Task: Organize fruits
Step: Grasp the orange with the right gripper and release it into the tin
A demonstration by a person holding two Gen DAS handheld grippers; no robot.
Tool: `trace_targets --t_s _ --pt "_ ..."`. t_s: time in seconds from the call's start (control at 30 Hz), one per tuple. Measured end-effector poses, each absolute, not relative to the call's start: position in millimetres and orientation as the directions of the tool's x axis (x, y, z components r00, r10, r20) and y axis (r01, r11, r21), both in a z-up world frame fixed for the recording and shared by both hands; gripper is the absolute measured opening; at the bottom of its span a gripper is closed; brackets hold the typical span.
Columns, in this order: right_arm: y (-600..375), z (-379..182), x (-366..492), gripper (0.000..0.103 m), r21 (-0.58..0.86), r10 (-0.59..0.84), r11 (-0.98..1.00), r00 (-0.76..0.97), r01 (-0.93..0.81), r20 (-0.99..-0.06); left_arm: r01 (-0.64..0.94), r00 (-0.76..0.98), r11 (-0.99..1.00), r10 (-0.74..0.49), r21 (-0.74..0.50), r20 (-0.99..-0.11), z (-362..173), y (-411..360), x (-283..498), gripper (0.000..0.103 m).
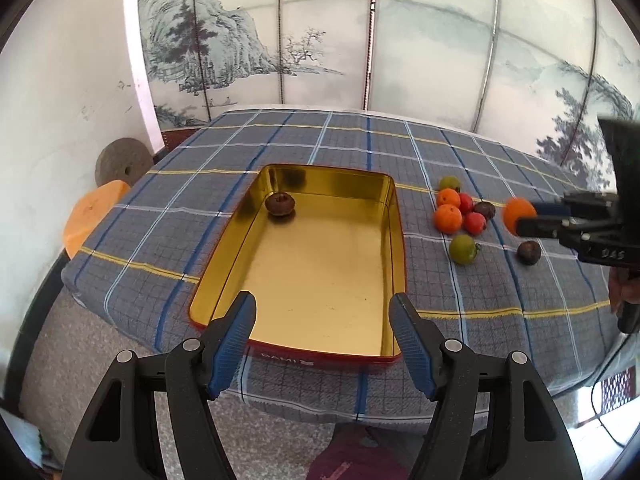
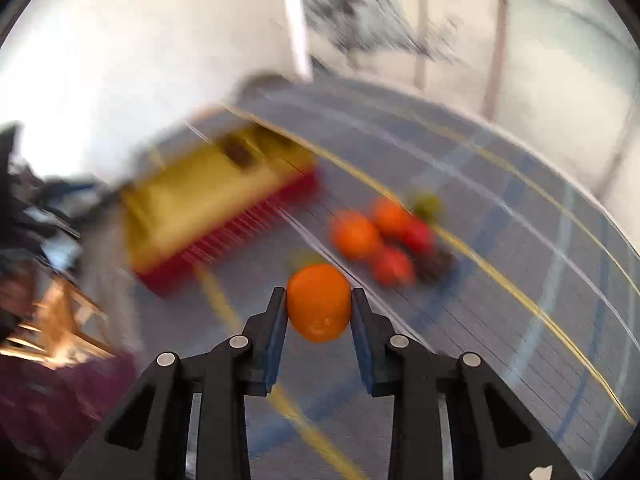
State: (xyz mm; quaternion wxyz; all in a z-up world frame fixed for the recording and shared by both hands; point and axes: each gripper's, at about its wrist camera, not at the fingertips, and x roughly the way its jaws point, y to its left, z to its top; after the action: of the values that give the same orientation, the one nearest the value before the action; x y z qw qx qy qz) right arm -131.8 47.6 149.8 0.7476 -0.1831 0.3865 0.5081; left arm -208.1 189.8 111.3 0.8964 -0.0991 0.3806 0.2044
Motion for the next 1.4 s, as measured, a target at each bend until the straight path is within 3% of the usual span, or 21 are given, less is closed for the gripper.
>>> trace_targets --t_s 0.1,0.3,0.97,1.2,1.27,1.33,1.4 --pt "86.5 170.3 -150.3 0.028 0.14 0.664 0.328 0.122 -0.934 -0.738 -0.463 0.611 0.886 0.309 -0.012 -0.729 111.0 192.8 -211.5 0.07" --pt "168.8 156.0 -155.0 0.029 0.168 0.649 0.277 0.055 -0.946 -0.759 -0.513 0.564 0.858 0.367 0.035 -0.74 110.0 205.8 -221.5 0.07" --pt "261.5 93.0 -107.0 0.03 0.201 0.522 0.469 0.086 -0.86 -0.848 -0.538 0.514 0.839 0.402 0.08 -0.758 89.2 230.7 -236.8 0.072" --pt "269.8 89.8 -103.4 0.032 0.211 0.522 0.489 0.09 -0.846 -0.848 -0.525 0.525 0.847 0.395 0.079 -0.754 88.5 228.4 -239.4 0.079" --pt "270.4 94.1 -103.4 0.036 0.241 0.549 0.483 0.077 -0.842 -0.832 -0.52 0.526 0.85 0.397 0.085 -0.753 89.8 225.7 -239.6 0.081" --pt "266.9 103.0 -103.7 0.056 0.297 0.606 0.462 0.053 -0.836 -0.794 -0.517 0.529 0.851 0.406 0.096 -0.745 91.6 223.8 -240.2 0.087" --pt "260.8 117.8 -107.3 0.061 0.3 0.647 0.45 0.076 -0.841 -0.758 -0.513 0.534 0.852 0.41 0.102 -0.74 94.0 222.0 -239.8 0.09"
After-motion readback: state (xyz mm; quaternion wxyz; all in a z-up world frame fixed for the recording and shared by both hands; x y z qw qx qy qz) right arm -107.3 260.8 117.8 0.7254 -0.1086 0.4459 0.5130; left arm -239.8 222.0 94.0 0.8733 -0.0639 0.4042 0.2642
